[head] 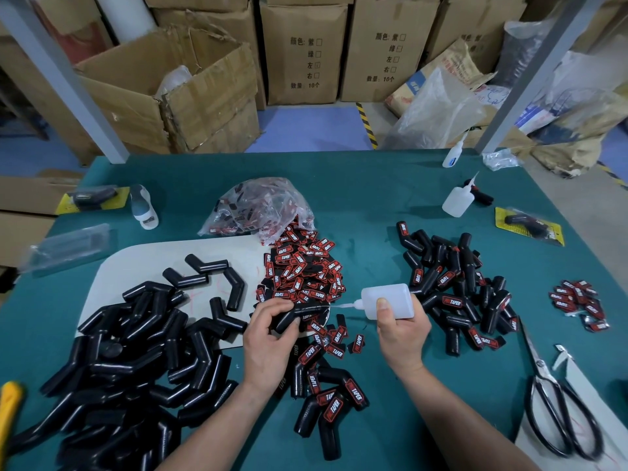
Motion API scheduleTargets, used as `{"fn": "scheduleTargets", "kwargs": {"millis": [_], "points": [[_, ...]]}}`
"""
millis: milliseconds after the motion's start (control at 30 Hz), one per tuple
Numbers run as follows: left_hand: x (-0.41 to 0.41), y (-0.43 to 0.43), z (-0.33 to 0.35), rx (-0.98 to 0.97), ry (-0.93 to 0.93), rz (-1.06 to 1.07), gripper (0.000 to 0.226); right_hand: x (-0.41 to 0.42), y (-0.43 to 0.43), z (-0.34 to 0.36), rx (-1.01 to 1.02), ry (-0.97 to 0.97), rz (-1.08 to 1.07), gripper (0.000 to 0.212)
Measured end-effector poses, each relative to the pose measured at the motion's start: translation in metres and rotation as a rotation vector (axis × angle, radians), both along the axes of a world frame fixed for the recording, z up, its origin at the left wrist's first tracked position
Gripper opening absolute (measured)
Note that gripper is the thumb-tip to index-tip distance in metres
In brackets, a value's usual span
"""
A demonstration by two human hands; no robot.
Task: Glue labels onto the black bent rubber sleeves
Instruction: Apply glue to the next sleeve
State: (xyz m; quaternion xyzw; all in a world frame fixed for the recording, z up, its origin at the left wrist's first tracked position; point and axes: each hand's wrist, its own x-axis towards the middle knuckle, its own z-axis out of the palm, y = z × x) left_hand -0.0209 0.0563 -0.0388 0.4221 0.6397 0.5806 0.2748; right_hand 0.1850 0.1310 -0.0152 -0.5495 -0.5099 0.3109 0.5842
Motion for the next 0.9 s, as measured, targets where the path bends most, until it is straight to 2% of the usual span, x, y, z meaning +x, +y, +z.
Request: {"fn": "scheduleTargets", "kwargs": {"millis": [200, 333, 900], "points": [[0.001, 0.000, -0.001, -0.003, -0.032, 0.000, 0.049, 0.000, 0.001, 0.002, 0.014, -0.003, -0.001, 0.022], [0.002, 0.000, 0.007, 0.033, 0.044, 0.015, 0.059, -0.001, 0.000, 0.002, 0.016, 0.002, 0.000, 0.023], [0.004, -0.002, 0.014, 0.010, 0.058, 0.013, 0.047, -0.002, -0.005, -0.003, -0.003, 0.019, 0.015, 0.026]]}}
